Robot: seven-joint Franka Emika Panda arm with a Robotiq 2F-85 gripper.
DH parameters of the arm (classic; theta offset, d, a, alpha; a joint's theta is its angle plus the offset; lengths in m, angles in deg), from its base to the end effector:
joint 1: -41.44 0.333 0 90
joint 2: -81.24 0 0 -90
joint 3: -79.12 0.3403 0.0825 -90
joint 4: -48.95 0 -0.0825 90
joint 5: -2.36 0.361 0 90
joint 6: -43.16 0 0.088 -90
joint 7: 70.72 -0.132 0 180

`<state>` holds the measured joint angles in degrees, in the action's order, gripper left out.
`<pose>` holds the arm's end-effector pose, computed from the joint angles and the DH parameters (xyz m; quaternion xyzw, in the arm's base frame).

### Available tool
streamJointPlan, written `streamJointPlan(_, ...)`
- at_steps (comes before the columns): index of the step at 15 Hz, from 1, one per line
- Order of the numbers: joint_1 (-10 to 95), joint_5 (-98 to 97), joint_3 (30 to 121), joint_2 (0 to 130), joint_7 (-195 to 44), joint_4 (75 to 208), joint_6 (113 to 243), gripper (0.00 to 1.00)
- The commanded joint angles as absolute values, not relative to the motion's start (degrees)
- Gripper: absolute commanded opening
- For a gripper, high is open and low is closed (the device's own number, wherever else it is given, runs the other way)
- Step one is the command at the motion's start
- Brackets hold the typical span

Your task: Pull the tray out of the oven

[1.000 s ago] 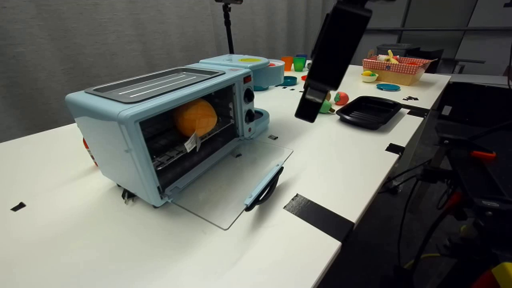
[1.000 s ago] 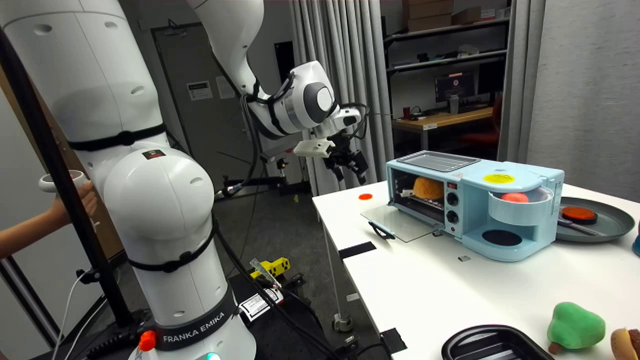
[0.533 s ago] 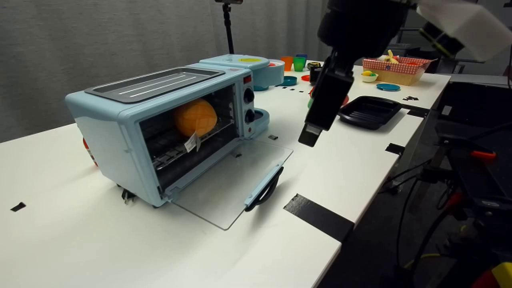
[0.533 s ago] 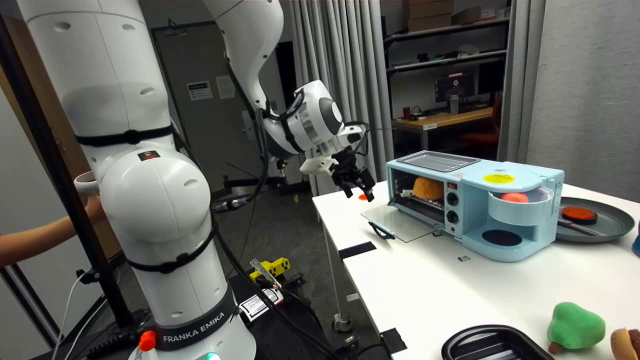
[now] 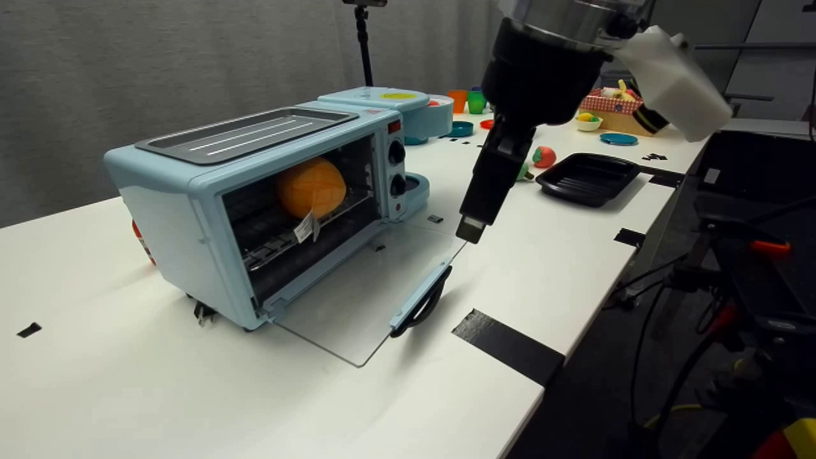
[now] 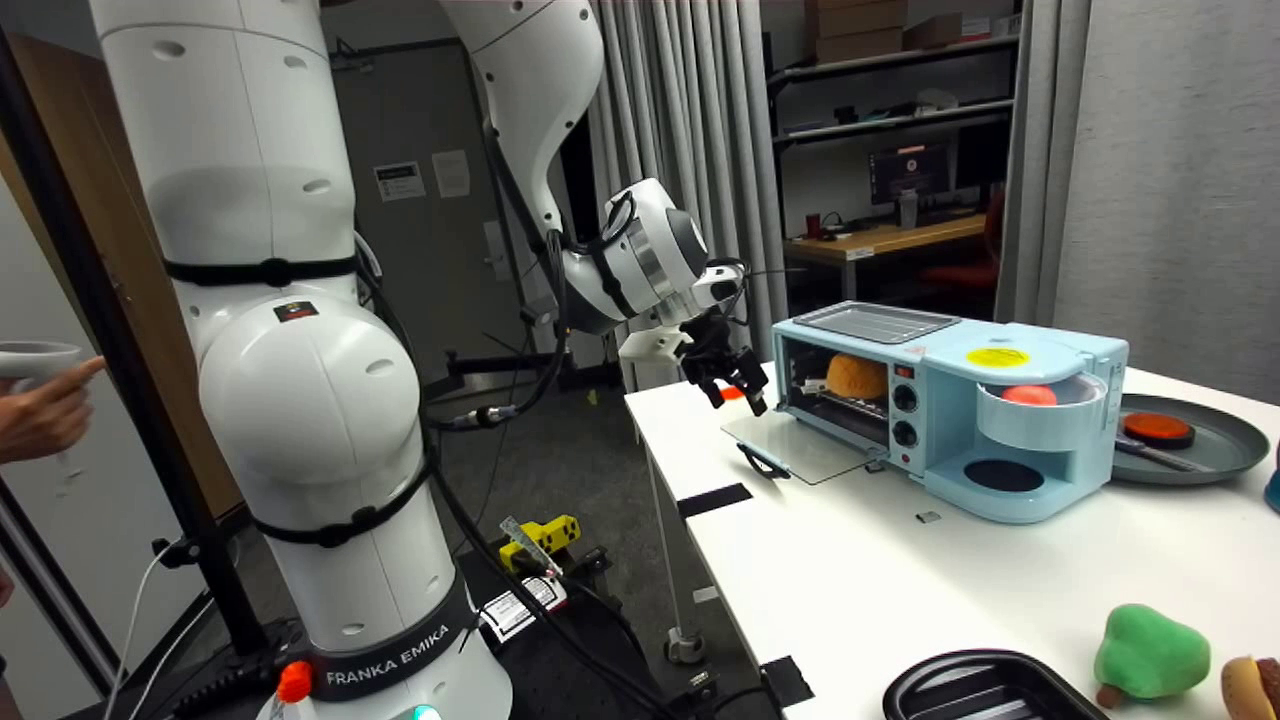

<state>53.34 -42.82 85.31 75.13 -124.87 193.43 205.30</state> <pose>0.4361 0.1752 0.2713 0.9830 0.0492 0.1646 0.0642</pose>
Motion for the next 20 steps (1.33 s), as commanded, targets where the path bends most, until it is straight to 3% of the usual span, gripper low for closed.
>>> streamJointPlan(1, 53.34, -42.82, 85.31, 75.12, -124.87, 193.37, 205.30, 1.00)
streamJointPlan(10, 54.24, -46.95, 84.81, 72.08, -129.72, 188.44, 207.22, 1.00)
streamJointPlan(20, 56.11, -50.68, 82.24, 58.71, -143.74, 174.94, 211.86, 1.00)
